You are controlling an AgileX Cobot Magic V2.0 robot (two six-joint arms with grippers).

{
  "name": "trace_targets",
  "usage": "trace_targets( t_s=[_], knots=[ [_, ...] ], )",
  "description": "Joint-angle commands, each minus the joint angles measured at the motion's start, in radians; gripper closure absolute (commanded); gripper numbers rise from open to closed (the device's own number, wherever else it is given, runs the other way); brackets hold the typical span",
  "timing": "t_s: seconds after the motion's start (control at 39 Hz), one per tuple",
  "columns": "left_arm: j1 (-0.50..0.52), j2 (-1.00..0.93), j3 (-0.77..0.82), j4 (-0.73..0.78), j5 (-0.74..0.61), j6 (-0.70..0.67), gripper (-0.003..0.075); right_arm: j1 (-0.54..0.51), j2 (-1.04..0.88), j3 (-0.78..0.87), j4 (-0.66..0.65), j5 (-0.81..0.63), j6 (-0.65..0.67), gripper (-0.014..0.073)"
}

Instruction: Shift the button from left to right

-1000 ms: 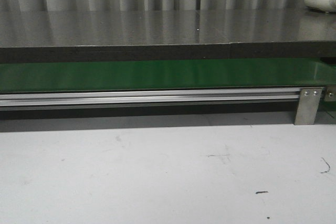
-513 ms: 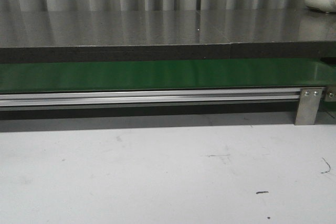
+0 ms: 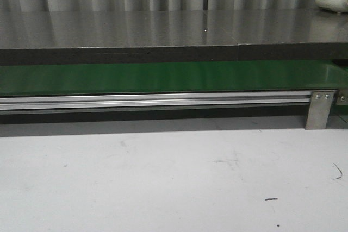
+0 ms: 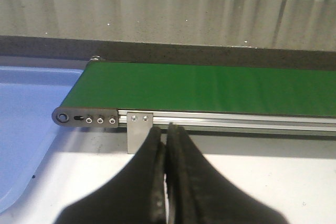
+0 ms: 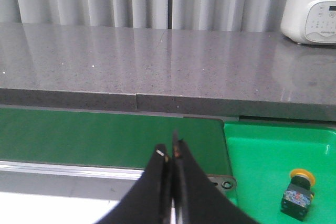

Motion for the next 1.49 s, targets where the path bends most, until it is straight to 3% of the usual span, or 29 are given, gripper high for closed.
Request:
trace_targets(
  t_s=[0.0,0.79,1.26,1.46],
  knots=[
    [-0.005,-0.017,0.027,0.000,-0.074,-0.010,0.0741,-0.001,0.008,-0.025,0.003,-0.083,-0.007,0.0662],
    [-0.005,-0.017,0.027,0.000,-0.074,-0.010,0.0741,-0.001,0.008,-0.022,0.003,-0.082,-0.007,0.0662],
    [-0.005,-0.017,0.027,0.000,-0.074,-0.010,0.0741,0.017,-0.137,0.327,0.003,-0.090,-0.007,0.0662],
    [-0.005,-0.017,0.027,0.000,-0.074,-0.010,0.0741,0.016,-0.222,0.327,0.003,-0.056,-0.007,0.0662]
  ],
)
